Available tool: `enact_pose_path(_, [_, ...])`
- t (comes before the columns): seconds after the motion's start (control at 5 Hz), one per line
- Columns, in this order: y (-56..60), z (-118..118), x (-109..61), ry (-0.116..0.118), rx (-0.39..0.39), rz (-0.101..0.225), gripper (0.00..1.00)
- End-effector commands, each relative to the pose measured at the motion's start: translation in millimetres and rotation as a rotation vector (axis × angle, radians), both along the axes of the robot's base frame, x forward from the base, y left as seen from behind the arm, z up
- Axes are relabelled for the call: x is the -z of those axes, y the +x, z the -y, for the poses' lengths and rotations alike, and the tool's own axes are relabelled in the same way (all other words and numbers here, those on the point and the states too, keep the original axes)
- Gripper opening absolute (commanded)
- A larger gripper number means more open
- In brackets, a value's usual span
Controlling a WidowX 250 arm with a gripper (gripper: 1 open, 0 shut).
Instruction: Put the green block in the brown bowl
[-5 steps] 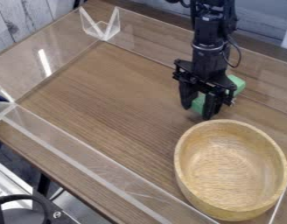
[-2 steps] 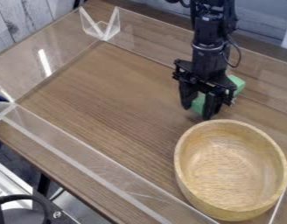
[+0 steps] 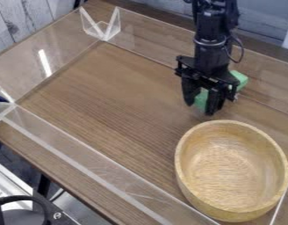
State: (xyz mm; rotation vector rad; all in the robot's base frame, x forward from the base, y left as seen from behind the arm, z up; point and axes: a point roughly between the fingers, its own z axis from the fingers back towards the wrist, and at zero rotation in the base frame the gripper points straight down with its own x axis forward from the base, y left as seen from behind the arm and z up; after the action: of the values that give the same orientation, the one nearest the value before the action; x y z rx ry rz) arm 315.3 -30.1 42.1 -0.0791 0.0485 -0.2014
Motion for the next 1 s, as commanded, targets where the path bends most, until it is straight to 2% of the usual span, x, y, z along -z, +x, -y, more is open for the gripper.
enact_pose_path(0.0, [17.3, -4, -29.8, -0.008, -0.014, 0.099, 0.0])
enact_pose_path(0.4, [38.5, -12, -33.5, -0.01, -0.045, 0.128, 0.0])
enact_pose_path(0.6, [53.0, -6, -22.8, -0.008, -0.036, 0.122, 0.0])
enact_pose_path(0.8, [62.1, -12, -23.7, -0.007, -0.054, 0.135, 0.0])
